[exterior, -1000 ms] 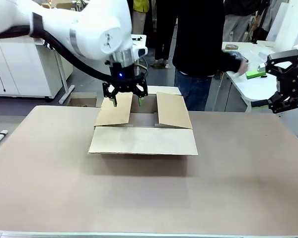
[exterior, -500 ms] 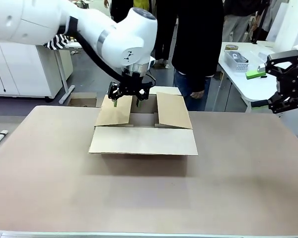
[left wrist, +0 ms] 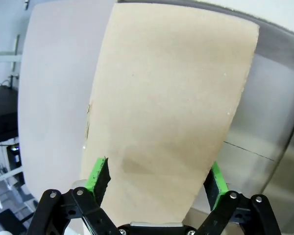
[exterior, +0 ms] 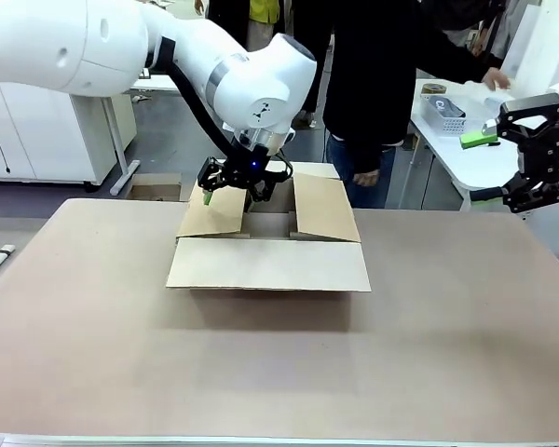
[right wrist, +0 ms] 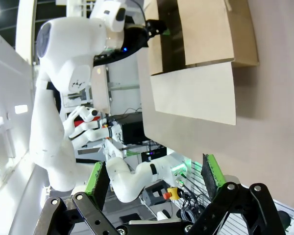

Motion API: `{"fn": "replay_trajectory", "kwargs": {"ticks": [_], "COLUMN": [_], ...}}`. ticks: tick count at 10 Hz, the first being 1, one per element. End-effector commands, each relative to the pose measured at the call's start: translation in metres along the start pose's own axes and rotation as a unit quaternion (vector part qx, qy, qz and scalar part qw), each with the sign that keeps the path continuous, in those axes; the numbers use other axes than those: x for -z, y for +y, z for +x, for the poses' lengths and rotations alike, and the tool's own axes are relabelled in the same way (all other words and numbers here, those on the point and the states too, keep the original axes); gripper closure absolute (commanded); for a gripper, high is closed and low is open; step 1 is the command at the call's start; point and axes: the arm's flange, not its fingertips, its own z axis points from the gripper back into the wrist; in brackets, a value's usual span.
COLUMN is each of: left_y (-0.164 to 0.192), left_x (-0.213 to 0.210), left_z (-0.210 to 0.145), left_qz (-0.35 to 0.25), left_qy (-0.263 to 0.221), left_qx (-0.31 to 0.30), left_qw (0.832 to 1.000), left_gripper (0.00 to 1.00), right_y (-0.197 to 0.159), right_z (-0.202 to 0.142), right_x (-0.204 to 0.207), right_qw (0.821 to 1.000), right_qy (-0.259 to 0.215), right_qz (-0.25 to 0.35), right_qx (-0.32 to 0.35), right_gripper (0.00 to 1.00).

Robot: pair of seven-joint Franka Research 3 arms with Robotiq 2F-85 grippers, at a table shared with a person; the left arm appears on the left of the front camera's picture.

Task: Pack the gift set into the box.
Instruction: Place both hands on the side flaps of the Package Box and spread them outward.

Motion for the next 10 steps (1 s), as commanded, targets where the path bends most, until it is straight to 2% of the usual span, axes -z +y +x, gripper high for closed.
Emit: {"fn": "replay_trajectory", "kwargs": {"ticks": [1, 3, 5, 7, 10], "left_y": [-0.001, -0.003, 0.003, 0.014, 0.032], "left_x": [-0.003, -0.004, -0.012, -0.025, -0.029], "left_z": [0.013, 0.013, 0.009, 0.004, 0.004], "left_qz": [0.021, 0.034, 0.038, 0.046, 0.074], "left_qy": [0.004, 0.012, -0.001, -0.012, -0.001], "left_qx": [0.015, 0.011, -0.003, -0.016, -0.038], "left_qw": [1.0, 0.999, 0.999, 0.999, 0.996], "left_gripper": [0.0, 0.0, 0.0, 0.0, 0.0], "right_y": [0.002, 0.002, 0.002, 0.002, 0.002], "right_z": [0.002, 0.002, 0.002, 0.002, 0.002], "right_x": [0.001, 0.001, 0.001, 0.001, 0.001], "right_qw": [1.0, 1.0, 1.0, 1.0, 1.0], "right_qy": [-0.002, -0.002, -0.002, -0.002, -0.002], "right_qz": [0.011, 0.011, 0.011, 0.011, 0.011], "right_qx": [-0.009, -0.009, -0.009, -0.009, -0.009], "right_gripper": [0.0, 0.0, 0.0, 0.0, 0.0]}}
